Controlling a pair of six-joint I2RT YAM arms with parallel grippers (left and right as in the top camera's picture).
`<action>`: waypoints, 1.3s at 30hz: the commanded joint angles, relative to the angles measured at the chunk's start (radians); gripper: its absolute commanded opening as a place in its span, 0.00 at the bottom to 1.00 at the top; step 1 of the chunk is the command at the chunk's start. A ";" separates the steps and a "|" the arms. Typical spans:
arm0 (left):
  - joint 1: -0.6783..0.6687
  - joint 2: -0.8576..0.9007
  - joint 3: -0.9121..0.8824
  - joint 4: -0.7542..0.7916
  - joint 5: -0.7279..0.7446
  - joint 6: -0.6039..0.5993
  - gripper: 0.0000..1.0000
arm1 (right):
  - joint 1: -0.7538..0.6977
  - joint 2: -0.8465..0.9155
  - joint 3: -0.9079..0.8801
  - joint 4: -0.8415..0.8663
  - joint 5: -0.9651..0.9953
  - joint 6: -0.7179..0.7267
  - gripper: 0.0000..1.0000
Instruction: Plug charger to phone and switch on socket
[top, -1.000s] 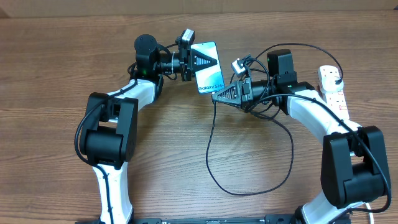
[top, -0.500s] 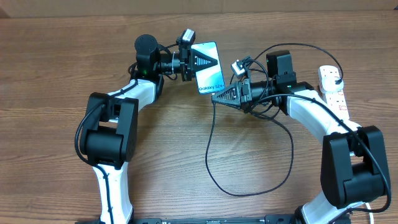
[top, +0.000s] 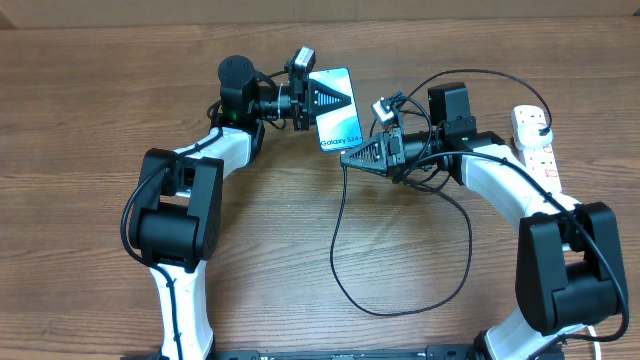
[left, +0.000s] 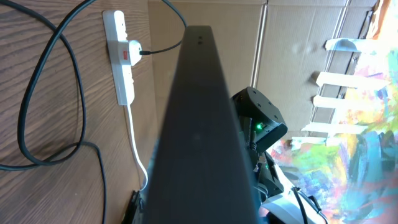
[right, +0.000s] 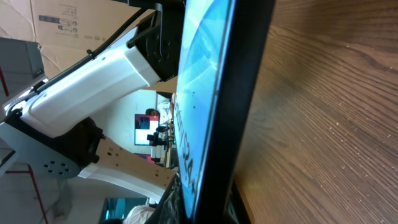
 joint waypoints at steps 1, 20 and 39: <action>-0.012 -0.011 0.010 0.009 0.008 0.009 0.05 | 0.005 -0.019 0.019 0.008 -0.037 -0.014 0.04; -0.012 -0.011 0.010 0.009 0.009 0.012 0.05 | 0.002 -0.019 0.019 0.008 0.000 -0.014 0.04; -0.012 -0.011 0.010 0.009 0.008 0.021 0.04 | 0.002 -0.019 0.019 0.016 -0.024 -0.011 0.04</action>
